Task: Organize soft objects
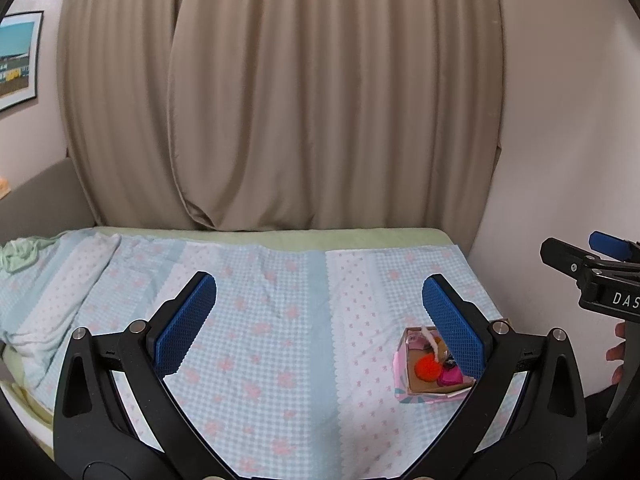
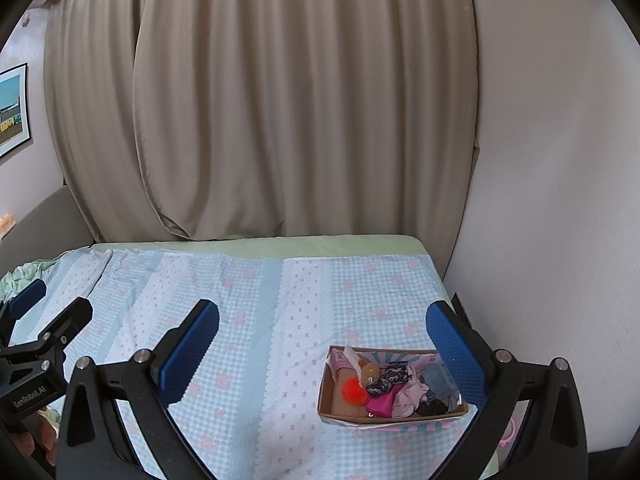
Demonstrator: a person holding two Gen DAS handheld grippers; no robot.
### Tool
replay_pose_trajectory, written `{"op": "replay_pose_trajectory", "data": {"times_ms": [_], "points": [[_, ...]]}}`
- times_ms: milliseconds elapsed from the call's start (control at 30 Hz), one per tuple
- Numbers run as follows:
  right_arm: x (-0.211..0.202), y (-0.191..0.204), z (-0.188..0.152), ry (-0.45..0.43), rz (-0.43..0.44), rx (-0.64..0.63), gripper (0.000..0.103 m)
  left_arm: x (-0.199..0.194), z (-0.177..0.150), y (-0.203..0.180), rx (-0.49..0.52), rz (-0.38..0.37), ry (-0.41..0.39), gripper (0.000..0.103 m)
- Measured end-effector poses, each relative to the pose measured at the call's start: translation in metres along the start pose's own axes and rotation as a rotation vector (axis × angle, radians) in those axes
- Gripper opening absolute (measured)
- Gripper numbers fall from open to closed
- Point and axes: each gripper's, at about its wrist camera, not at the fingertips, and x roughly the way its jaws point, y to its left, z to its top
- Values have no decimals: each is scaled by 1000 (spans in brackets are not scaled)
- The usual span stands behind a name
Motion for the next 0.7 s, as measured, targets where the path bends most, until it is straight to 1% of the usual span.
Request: {"op": "replay_pose_trajectory", "data": {"times_ms": [300,533,700], "points": [[1,1,-1,2,-7,-1,103,-2,-2,1,-4,2,3,103],[-2,1,-3,-12,-19,-4,103,-11,-3,0,5,34,-30,103],[-2,4,-6,-16,-22,-5,103,-15,-3,3,12,24,-37,103]]}}
